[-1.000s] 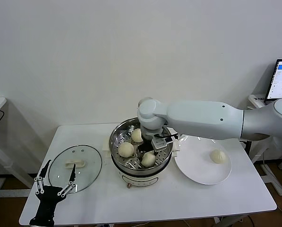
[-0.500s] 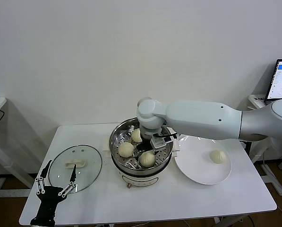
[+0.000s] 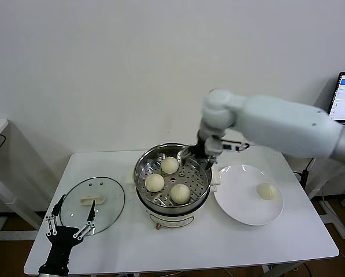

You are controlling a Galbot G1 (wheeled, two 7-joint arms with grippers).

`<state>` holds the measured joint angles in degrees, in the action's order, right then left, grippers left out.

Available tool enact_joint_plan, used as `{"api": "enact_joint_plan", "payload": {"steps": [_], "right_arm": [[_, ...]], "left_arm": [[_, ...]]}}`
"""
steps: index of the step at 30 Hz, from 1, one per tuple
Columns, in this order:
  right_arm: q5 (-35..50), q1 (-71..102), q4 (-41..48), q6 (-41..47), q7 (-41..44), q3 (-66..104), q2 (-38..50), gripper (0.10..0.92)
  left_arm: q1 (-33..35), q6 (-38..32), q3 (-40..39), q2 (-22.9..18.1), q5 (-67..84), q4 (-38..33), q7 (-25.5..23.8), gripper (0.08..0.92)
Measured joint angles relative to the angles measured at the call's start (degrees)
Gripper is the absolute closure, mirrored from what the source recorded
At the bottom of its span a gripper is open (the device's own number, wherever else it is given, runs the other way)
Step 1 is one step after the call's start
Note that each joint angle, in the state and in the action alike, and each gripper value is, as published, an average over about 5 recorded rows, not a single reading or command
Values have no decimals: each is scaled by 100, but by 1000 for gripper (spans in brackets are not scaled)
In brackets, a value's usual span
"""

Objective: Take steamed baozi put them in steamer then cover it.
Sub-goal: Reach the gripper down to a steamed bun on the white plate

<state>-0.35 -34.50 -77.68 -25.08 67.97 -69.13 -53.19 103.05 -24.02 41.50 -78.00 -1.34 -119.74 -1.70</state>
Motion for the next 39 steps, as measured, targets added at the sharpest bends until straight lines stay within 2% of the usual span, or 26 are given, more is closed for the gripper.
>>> {"api": "enact_joint_plan", "payload": {"steps": [5,11,23,39], "right_arm": [[758,34,702,880,158,13,441,203],[1100,298,1410,1492,213,-42,879,203],[948,1219,2194,1996,36,-26,1221,203],[604,2018,2935,2180,-338,163,925,203]], "left_arm": [[-1,0,1,15,-2,4,2,177],[5,9,44,17,-2,-8,17,177],[42,30,128,4,-3,-27,41,177],[95,10,193,-31,-13,-39,40,177]]}}
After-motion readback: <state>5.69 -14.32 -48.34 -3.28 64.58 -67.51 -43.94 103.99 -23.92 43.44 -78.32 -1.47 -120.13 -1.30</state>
